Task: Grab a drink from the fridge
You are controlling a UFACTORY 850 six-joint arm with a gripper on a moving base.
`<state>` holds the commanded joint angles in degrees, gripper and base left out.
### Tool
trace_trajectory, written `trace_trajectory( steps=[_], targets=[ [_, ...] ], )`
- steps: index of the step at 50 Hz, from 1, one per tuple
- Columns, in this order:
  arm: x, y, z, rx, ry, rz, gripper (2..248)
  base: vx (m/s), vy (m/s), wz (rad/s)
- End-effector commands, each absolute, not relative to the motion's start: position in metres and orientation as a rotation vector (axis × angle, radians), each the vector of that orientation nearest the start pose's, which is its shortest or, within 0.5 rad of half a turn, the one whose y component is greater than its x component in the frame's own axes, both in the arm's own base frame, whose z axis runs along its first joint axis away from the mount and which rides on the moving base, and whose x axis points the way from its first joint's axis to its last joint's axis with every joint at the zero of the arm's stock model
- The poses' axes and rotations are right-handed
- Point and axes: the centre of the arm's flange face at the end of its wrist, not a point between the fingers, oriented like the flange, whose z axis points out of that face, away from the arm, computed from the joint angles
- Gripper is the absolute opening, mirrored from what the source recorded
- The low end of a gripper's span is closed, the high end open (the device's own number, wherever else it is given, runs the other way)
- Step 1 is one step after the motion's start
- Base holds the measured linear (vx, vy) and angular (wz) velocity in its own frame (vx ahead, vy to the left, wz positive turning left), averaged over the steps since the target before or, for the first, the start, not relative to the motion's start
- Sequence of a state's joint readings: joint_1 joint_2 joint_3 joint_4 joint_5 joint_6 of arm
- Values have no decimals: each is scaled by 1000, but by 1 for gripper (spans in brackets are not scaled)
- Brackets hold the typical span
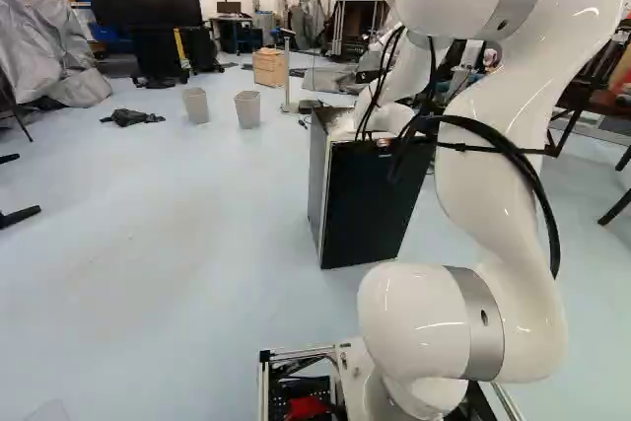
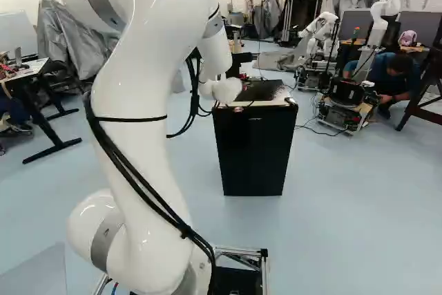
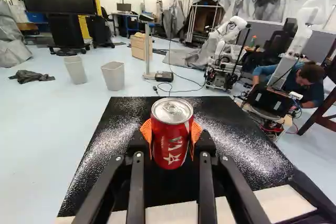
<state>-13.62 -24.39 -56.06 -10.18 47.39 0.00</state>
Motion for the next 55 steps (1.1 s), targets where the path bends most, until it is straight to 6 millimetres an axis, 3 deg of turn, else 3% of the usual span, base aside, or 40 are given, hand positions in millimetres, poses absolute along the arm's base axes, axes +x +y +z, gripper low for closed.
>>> trace_trajectory(
  steps=[20,55],
  targets=[
    [585,-130,439,-2500,7,-2114,92,0,0,0],
    [570,-119,440,-2500,8,-2101,92,0,0,0]
  ],
)
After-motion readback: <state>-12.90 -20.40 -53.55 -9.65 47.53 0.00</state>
